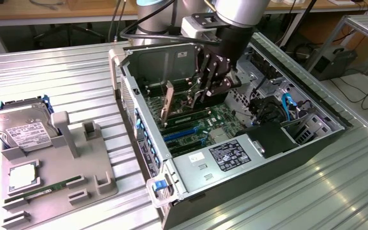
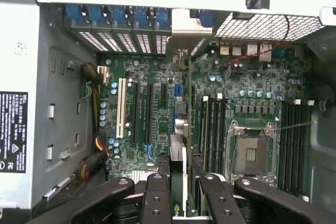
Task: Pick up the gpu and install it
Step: 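Insert the gpu into the slot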
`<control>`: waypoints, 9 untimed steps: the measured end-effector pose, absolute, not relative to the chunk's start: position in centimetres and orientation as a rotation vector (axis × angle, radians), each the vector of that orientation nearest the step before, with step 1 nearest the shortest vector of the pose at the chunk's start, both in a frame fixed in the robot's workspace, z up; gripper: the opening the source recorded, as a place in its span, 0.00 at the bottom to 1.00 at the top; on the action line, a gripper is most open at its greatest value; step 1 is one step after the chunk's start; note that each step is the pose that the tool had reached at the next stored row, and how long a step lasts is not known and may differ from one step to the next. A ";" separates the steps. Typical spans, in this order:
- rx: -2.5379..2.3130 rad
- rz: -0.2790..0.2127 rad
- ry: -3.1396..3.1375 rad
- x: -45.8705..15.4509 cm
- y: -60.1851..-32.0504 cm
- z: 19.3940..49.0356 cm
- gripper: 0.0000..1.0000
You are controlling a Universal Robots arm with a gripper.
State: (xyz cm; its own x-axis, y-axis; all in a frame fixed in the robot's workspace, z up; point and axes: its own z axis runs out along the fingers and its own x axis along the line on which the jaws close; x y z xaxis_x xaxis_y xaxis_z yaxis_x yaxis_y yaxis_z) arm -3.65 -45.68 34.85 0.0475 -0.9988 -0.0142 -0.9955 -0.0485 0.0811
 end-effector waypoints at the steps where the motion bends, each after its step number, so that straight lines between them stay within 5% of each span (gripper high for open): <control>1: 2.239 -0.100 -2.134 -3.8 -45.7 34.7 0.26; 9: 2.248 -0.081 -2.142 -5.3 -45.7 33.7 0.26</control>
